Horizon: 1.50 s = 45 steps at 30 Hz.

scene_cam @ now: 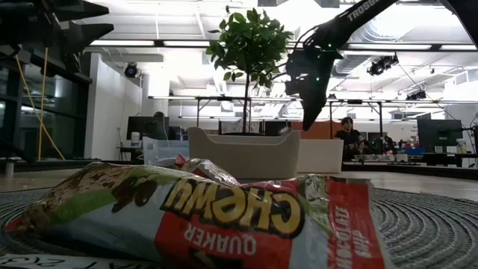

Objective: Pick and place Granola Bars by type
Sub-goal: Put the red granola bar into the white bin

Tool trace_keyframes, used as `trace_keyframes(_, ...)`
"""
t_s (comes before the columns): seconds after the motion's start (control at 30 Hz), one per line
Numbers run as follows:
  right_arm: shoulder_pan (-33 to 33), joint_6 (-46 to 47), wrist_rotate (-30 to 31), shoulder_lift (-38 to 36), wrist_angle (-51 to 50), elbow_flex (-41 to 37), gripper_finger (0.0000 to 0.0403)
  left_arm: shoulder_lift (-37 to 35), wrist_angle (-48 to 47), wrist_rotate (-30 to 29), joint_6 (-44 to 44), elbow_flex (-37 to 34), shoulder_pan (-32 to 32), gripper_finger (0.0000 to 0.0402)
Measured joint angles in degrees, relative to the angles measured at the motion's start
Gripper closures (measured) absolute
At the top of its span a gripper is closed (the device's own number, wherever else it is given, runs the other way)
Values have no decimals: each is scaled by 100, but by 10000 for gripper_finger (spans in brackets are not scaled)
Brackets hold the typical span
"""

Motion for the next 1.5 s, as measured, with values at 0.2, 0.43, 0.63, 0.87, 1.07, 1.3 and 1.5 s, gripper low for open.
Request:
trace_keyframes(0.2, 0, 273, 447, 0, -120, 0, 272, 0, -2, -34, -2, -2, 0, 257)
trace_keyframes(0.43, -58, 1276, 1000, 0, -320, 0, 269, 0, -137, -232, -111, -4, 0, 257)
trace_keyframes(0.63, -165, 2395, 1111, 0, -507, 0, 269, 0, -131, -229, -155, -4, 0, 257)
trace_keyframes(0.87, -166, 3264, 1151, 0, -963, 0, 269, -1, -131, -225, -266, -4, 0, 257)
trace_keyframes(1.07, -166, 3433, 1199, -4, -1512, 0, 269, -2, -129, -223, -280, -4, -2, 257)
trace_keyframes(1.3, -164, 3460, 1454, -206, -2003, 0, 269, -1, -129, -115, -281, -5, -15, 257)
trace_keyframes(1.5, -265, 3616, 1499, -693, -2432, 2, 269, 0, -134, -109, -273, -7, -13, 257)
